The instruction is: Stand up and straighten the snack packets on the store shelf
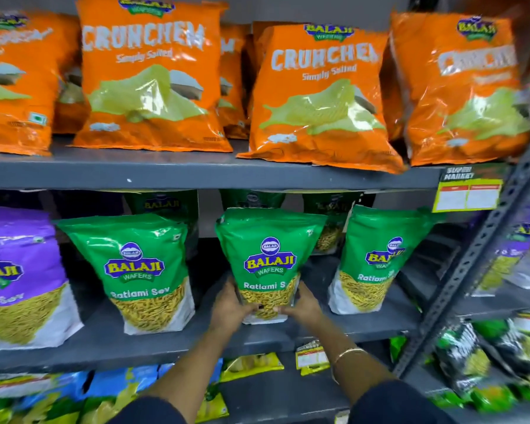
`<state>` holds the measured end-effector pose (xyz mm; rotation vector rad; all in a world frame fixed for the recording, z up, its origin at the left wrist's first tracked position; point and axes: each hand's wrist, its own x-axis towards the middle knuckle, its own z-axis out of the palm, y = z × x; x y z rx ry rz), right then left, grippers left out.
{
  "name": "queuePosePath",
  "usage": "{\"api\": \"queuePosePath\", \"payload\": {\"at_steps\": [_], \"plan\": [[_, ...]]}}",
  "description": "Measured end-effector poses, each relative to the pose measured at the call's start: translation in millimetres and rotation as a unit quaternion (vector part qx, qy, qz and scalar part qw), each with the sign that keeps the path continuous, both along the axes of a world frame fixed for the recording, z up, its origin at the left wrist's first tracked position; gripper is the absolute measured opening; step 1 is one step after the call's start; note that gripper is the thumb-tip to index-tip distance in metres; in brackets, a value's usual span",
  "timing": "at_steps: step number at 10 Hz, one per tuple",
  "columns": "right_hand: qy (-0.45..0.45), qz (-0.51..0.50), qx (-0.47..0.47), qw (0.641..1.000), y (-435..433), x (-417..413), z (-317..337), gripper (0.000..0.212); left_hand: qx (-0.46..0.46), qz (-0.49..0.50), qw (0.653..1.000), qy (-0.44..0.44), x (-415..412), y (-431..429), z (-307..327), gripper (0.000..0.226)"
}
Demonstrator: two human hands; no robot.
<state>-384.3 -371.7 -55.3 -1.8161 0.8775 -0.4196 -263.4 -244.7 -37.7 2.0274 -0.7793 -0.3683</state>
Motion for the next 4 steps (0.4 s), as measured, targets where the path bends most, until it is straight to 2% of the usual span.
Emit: {"api": "queuePosePath", "payload": {"at_steps": [3,4], "plan": [[-0.019,0.008,0.013,1.000,10.6,-4.1,15.5,0.109,0.020,-0.019,1.000,0.012,-0.1,0.3,3.1,0.087],[-0.076,-0.111,-0.139,0.981,22.5,-9.8,29.8,0.116,-0.020,0.075,0.989,-0.126,-8.8,11.5,4.0,0.095]]}}
